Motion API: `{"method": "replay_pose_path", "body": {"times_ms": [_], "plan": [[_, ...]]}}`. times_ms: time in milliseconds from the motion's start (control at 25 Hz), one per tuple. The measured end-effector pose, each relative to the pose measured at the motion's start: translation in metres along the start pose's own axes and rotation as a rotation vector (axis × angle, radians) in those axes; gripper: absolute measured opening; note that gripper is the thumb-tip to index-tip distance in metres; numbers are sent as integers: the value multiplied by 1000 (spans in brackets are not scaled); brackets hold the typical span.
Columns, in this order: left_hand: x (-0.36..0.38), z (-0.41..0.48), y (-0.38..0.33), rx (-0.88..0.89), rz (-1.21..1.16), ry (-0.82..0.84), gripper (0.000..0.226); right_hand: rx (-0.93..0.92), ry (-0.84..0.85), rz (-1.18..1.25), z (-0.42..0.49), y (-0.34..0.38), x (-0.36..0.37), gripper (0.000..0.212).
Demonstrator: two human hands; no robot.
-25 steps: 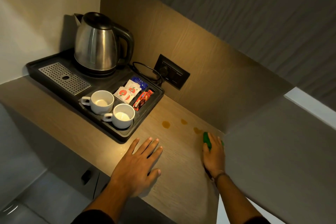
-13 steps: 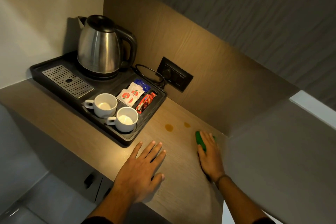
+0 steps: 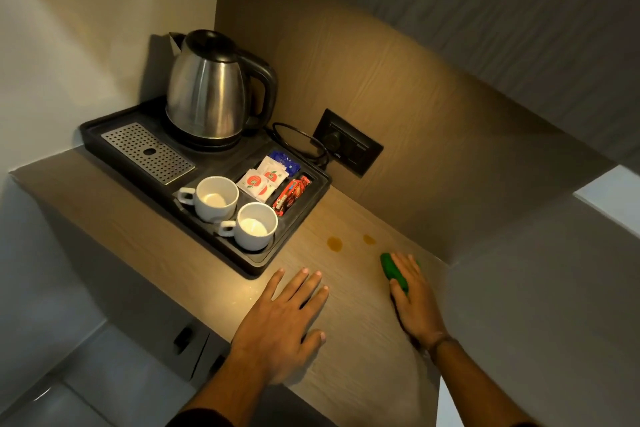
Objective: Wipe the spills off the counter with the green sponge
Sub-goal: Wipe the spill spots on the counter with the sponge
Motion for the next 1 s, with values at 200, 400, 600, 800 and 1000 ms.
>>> {"method": "replay_pose_path", "body": {"times_ms": [200, 400, 600, 800, 1000], "plan": [[-3, -1, -1, 5, -17, 4, 72, 81, -18, -90, 41, 32, 30, 57], [-3, 1, -1, 3, -8, 0, 72, 96, -3, -62, 47, 23, 15, 56], [-4, -1, 0, -5, -10, -8, 73, -100, 65, -51, 27, 73, 56, 59], [-8, -1, -3, 9, 3, 9, 72, 80, 27, -51, 50, 71, 49, 57], [-10, -2, -3, 7, -12, 23, 72, -154, 181, -88, 20, 76, 62, 61]]}}
Point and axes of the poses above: each hand's wrist, its own z-axis towards the middle knuckle, its own x-axis out of the palm, y = z × x, the point moved 10 cm from there along z, towards the middle knuckle, and after that the axes turned 7 degrees about z, right-handed, at the moved point
